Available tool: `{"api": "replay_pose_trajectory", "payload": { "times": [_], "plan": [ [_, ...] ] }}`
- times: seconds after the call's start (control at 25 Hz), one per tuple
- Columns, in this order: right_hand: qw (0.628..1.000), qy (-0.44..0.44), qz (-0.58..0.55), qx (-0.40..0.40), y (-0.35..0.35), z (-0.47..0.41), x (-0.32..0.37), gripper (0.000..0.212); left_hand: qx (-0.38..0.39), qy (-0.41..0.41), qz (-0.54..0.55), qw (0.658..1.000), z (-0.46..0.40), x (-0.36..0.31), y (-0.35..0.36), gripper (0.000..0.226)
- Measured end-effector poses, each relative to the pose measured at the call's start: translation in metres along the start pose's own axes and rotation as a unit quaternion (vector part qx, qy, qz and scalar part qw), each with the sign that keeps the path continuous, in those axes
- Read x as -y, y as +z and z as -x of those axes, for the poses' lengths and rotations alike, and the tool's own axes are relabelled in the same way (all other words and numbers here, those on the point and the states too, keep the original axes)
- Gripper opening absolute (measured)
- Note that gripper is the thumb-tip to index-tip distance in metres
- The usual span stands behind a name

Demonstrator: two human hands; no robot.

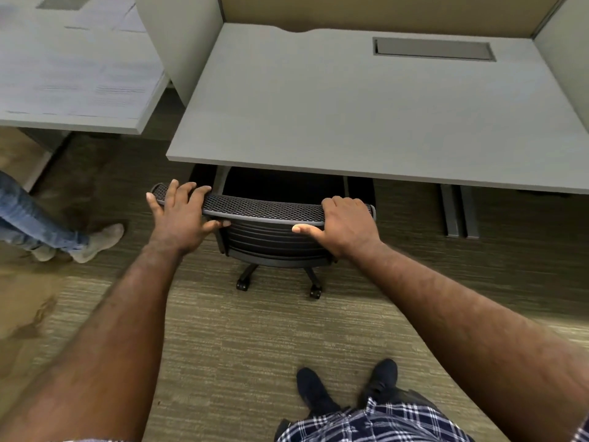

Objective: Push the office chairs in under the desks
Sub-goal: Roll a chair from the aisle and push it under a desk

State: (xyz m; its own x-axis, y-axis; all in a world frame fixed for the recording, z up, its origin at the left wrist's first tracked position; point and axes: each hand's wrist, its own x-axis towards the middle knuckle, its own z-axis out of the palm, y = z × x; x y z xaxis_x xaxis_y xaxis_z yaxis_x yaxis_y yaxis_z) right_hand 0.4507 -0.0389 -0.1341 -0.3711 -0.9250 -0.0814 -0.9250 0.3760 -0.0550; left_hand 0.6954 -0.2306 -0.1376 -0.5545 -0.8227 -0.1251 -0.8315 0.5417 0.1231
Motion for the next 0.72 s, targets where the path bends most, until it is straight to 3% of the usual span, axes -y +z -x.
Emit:
{"api": "replay_pose_trajectory", "payload": {
  "times": [0.44,0.6,0.72],
  "plan": [
    [1.0,0.004,0.005,0.017,0.0,0.002,-0.001,0.091,0.026,-0.005,-0.011,1.0,0.01,-0.001,-0.003,0.104],
    [1.0,0.018,-0.002,0.012,-0.005,0.013,-0.023,0.103,0.068,-0.017,-0.039,0.997,0.013,-0.004,-0.01,0.109],
    [1.0,0.018,0.017,-0.015,-0.017,0.033,-0.047,0.109,0.052,0.008,-0.04,0.998,0.019,-0.019,-0.016,0.109]
  ]
}}
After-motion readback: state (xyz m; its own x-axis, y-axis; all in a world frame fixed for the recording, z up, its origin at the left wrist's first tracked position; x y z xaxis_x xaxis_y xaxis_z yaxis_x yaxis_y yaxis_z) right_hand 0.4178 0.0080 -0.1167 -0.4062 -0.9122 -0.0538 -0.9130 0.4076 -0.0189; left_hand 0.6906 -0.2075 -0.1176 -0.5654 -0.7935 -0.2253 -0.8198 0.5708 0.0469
